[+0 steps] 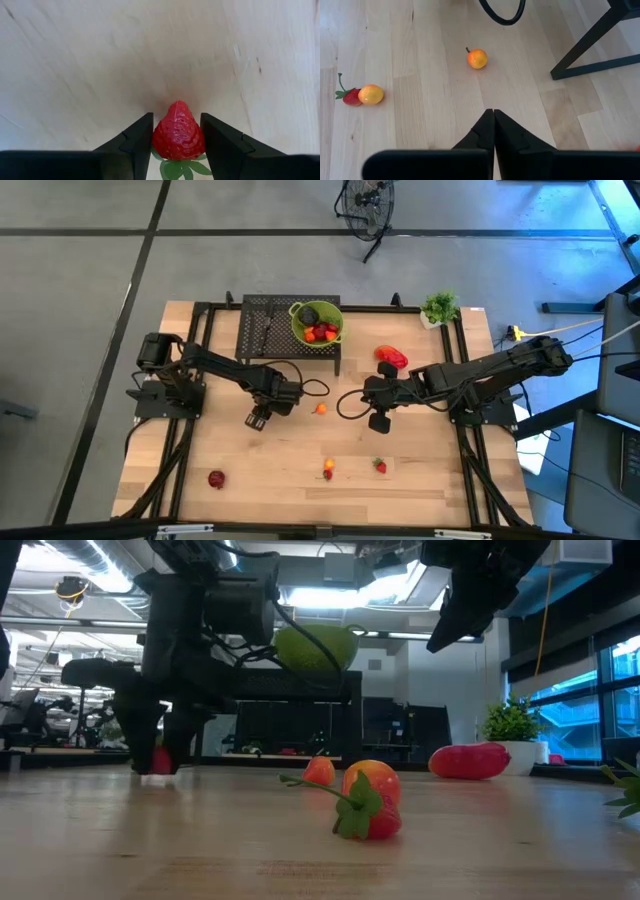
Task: Pick & Place Fruit
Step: Put the strawberry into the green strainer bowl on the shelf
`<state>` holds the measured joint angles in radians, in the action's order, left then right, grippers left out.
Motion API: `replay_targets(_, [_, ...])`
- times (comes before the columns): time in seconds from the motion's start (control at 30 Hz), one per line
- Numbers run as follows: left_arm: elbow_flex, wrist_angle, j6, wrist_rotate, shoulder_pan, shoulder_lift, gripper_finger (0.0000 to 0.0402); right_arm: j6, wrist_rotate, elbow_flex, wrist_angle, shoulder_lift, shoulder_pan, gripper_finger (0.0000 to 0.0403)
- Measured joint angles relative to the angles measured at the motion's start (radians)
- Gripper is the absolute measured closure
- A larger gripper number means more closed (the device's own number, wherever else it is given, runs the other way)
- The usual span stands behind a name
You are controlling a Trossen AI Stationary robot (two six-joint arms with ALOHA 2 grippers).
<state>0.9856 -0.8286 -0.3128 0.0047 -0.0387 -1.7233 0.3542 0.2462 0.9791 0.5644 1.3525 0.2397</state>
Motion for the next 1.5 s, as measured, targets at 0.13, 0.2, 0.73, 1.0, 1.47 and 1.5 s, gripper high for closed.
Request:
replay_targets(0.13, [0.003,0.004,0.012,-0.001,-0.007,0.001,0.0249,0.000,0.000,0.000,0.000,0.000,0.000,0.0395])
replay_targets(0.2, [0.003,0.007,0.013,0.004,-0.015,0.002,0.0249,0.000,0.000,0.000,0.000,0.000,0.000,0.0387])
replay_targets(0.73, [0.004,0.146,0.041,0.041,-0.076,0.004,0.0249,0.000,-0.001,0.000,0.000,0.000,0.000,0.0399])
replay_targets(1.0, [0.005,0.304,0.041,0.082,-0.092,0.004,0.0249,0.000,-0.003,0.000,-0.003,0.000,0.000,0.0375])
replay_targets(1.47, [0.056,0.362,-0.013,0.045,-0.079,0.112,0.0249,0.000,-0.003,0.000,-0.006,0.000,0.000,0.0391])
replay_targets(1.5, [0.067,0.363,-0.017,0.030,-0.075,0.125,0.0249,0.000,-0.003,0.000,-0.008,0.000,0.000,0.0387])
